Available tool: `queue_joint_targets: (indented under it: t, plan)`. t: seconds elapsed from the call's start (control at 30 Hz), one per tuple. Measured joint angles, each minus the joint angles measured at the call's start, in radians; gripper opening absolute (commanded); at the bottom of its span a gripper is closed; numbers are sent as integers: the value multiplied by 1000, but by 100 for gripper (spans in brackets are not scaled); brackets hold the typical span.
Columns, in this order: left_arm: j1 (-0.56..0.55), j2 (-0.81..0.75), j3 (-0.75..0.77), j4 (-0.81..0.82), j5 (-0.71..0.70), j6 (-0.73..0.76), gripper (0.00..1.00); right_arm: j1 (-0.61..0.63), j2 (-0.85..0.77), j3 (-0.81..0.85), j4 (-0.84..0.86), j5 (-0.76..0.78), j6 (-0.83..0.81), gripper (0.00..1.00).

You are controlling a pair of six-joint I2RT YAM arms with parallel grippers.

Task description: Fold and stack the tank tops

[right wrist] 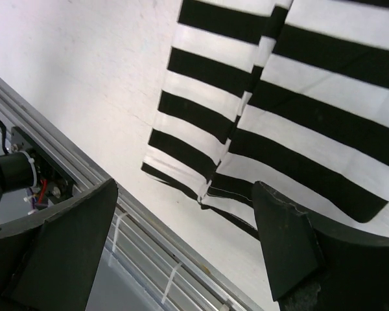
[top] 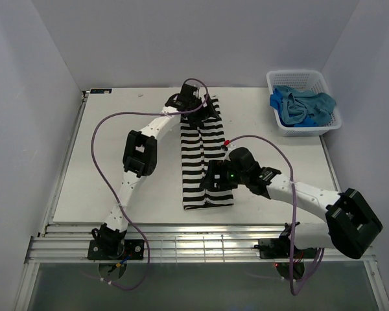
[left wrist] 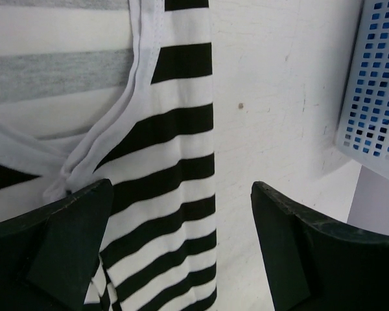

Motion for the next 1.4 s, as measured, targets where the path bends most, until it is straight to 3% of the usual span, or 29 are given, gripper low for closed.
queue_joint_targets:
  t: [0.2, 0.4, 0.6, 0.77, 0.93, 1.17, 1.4]
  plan:
    - [-9, -186, -86, -65, -6, 54, 98, 0, -191, 8, -77, 75, -8, 90]
    - [-67, -600, -289, -78, -44, 93, 98, -9, -345, -19, -160, 126, -20, 90]
    - [-124, -1138, -888, -77, -139, 15, 98, -48, -391, -115, -211, 119, -37, 90]
    - [-160, -1377, -1400, -116, -183, -115, 98, -70, -391, -193, -233, 94, -41, 90]
    - [-190, -1445, -1639, -151, -151, -199, 98, -77, -391, -231, -241, 76, -42, 90]
    - [-191, -1374, -1654, -64, -125, -219, 98, -83, -401, -248, -244, 83, -38, 90]
    - [-198, -1233, -1655, -23, -101, -216, 91, -84, -401, -256, -245, 117, -33, 90]
